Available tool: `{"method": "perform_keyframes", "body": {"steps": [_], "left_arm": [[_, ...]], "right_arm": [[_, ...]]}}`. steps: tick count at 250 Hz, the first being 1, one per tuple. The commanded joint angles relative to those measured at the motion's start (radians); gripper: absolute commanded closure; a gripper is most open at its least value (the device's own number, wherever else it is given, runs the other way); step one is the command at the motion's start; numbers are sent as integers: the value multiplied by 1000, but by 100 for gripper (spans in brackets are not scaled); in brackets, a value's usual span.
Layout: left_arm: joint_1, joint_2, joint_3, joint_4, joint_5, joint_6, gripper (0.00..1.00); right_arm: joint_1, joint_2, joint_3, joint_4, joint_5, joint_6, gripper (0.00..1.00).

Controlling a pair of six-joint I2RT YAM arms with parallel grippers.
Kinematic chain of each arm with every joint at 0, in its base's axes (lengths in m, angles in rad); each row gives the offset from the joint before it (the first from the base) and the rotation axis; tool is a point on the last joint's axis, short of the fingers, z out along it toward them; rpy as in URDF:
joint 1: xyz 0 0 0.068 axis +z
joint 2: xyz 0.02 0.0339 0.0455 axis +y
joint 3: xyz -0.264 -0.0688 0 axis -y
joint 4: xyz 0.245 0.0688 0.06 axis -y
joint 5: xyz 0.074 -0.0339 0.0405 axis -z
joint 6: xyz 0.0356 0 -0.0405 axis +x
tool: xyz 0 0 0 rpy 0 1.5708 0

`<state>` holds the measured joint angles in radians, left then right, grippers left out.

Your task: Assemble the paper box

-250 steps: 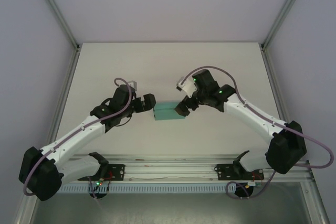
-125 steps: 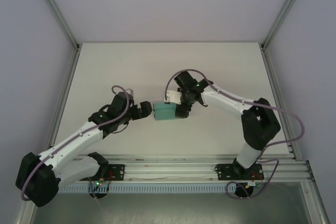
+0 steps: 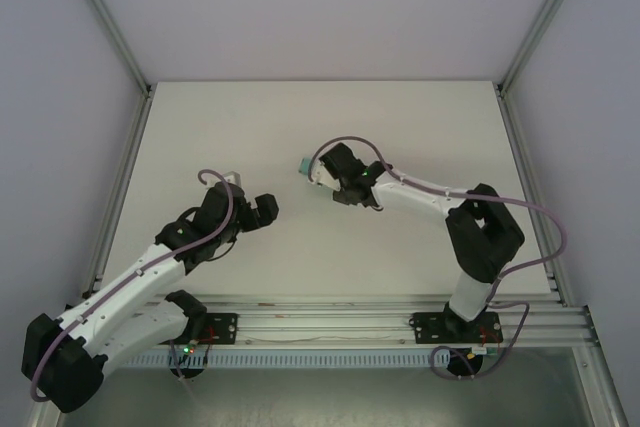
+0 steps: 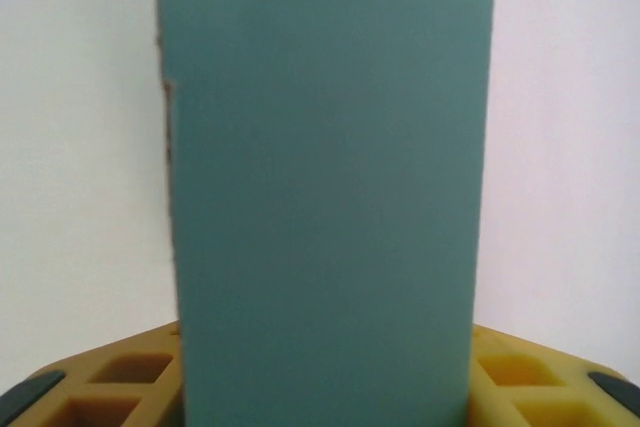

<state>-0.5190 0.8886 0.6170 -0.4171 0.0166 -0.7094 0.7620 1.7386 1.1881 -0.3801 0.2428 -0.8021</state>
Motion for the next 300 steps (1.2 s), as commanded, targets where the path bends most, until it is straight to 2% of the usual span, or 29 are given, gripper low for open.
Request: {"method": "perform_keyframes", "body": {"steps": [1, 28, 43, 83, 137, 187, 212, 246, 274, 300], "left_arm": [[-3, 2, -17, -22, -33, -11, 0], [-3, 12, -13, -20, -32, -7, 0], [-2, 18, -10, -22, -33, -7, 0], [-2, 21, -8, -24, -30, -8, 0], [-1, 23, -18, 3, -17, -13, 0], [-1, 71, 7, 65, 34, -16, 0], [-1, 128, 27, 148, 95, -22, 0], [-2, 288, 97, 279, 217, -44, 0], [-4, 476, 218, 349, 335, -50, 0], [-19, 633, 333, 416, 408, -68, 0]], "right_arm": [[42, 21, -45, 134, 370, 120, 48], [84, 79, -64, 160, 511, 166, 45], [106, 108, -51, 116, 520, 215, 41], [157, 150, -39, 54, 506, 318, 40], [219, 124, -48, -37, 412, 420, 17], [221, -76, -89, -48, 236, 501, 5], [154, -191, -115, -27, 107, 570, 1], [-70, -274, -135, 9, -113, 733, 0], [-262, -232, -83, -4, -263, 849, 0], [-373, -128, 23, -68, -366, 911, 5]]}}
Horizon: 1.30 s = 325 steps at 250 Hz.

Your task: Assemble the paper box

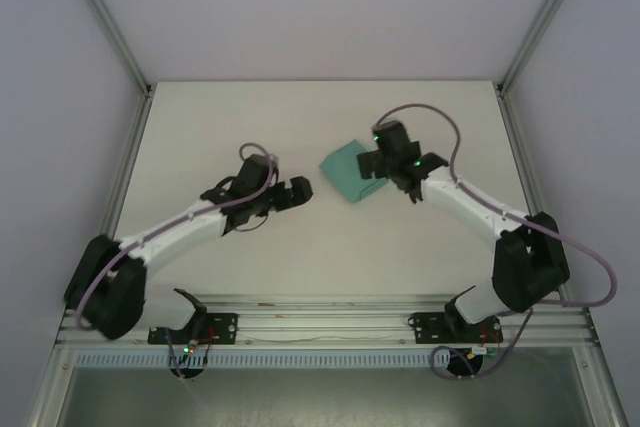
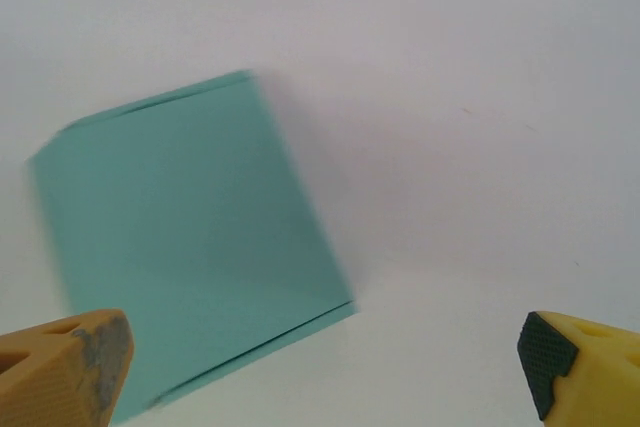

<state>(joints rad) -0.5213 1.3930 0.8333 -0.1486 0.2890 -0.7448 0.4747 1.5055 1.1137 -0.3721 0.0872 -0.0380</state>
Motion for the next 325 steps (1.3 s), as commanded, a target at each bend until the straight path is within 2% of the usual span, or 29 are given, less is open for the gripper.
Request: {"method": "perform_keyframes", "body": {"steps": [1, 53, 105, 177, 202, 248, 287, 325], "left_arm": [[-18, 134, 122, 149, 137, -33, 0], [-34, 387, 330, 148, 198, -38, 0], [-34, 537, 443, 149, 235, -34, 0], [-33, 678, 578, 89, 200, -9, 0], [-26, 712, 598, 59, 174, 0, 5], [-19, 758, 614, 104, 199, -28, 15], [-18, 784, 618, 100, 189, -30, 23], [-20, 816, 609, 121, 199, -47, 34]], "right_arm": [[-90, 111, 101, -78, -215, 149, 5], [-201, 331, 249, -92, -460, 179, 15], [-212, 432, 280, -58, -518, 167, 17], [-215, 467, 239, -37, -624, 176, 31], [-216, 468, 218, -13, -688, 194, 39], [-216, 498, 206, 6, -790, 252, 56], [-216, 506, 167, 60, -852, 317, 62], [-208, 508, 123, 84, -875, 345, 66]]}}
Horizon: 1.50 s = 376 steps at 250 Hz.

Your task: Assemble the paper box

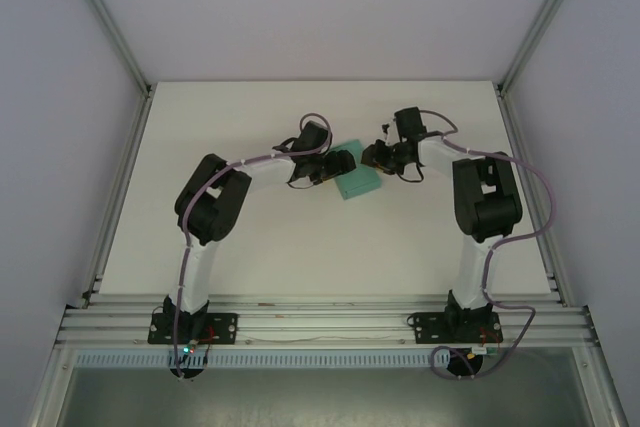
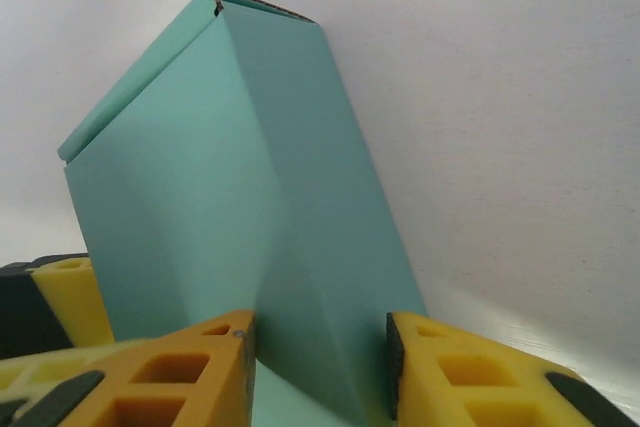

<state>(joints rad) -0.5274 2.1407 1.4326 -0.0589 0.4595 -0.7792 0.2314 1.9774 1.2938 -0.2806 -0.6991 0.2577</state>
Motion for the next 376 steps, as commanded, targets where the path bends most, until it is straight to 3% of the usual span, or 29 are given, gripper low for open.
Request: {"method": "perform_keyframes", "body": {"steps": [1, 22, 62, 106, 159, 229, 295, 304, 310, 343, 362, 376], "left_arm": [[-14, 69, 10, 31, 29, -14, 34], [-19, 91, 13, 32, 33, -30, 41], [-41, 115, -12, 32, 29, -57, 76], [-68, 126, -47, 47, 32, -109, 100], [-94, 115, -78, 56, 11, -147, 100], [-93, 43, -137, 39, -51, -121, 100], [-81, -31, -159, 40, -88, -92, 100], [-77, -38, -157, 26, -97, -84, 79], [-75, -45, -160, 23, -98, -81, 70], [-57, -81, -172, 23, -94, -72, 50], [-45, -96, -168, 16, -105, -62, 48], [-35, -101, -153, 0, -105, -51, 41]], "right_arm": [[35, 37, -58, -5, -91, 49, 66], [41, 46, -69, -5, -94, 51, 66], [46, 69, -79, 6, -99, 65, 69], [57, 79, -81, 14, -97, 65, 70], [64, 68, -117, 29, -70, 78, 71], [72, 54, -115, -96, 152, 18, 73], [73, 63, -102, -117, 192, 11, 73], [72, 63, -97, -124, 219, 12, 74], [72, 64, -92, -135, 231, 6, 74], [73, 67, -77, -161, 259, -6, 74], [74, 71, -74, -168, 284, 0, 74], [74, 73, -70, -173, 288, 0, 74]]}}
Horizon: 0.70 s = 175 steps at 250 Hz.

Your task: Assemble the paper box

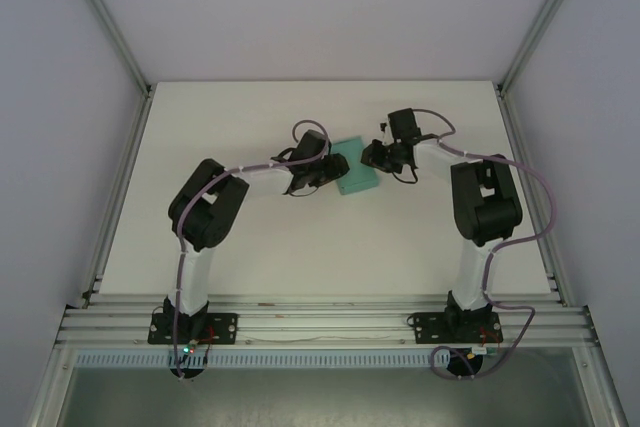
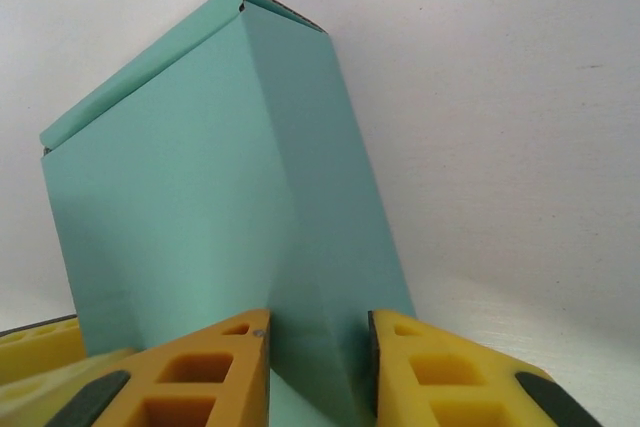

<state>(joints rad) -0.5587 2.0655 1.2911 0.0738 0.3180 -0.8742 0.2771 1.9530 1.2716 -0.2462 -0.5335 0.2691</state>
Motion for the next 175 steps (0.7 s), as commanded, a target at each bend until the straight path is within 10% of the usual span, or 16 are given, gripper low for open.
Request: {"method": "perform_keyframes", "body": {"steps": [1, 79, 175], "left_arm": [[-2, -27, -11, -135, 37, 44, 41], [55, -52, 56, -208, 16, 96, 14], [97, 141, 307, -217, 77, 106, 15]], "right_arm": [[29, 98, -48, -207, 122, -12, 74], [28, 83, -38, -229, 153, -20, 74], [30, 88, -31, -235, 168, -30, 74]]}}
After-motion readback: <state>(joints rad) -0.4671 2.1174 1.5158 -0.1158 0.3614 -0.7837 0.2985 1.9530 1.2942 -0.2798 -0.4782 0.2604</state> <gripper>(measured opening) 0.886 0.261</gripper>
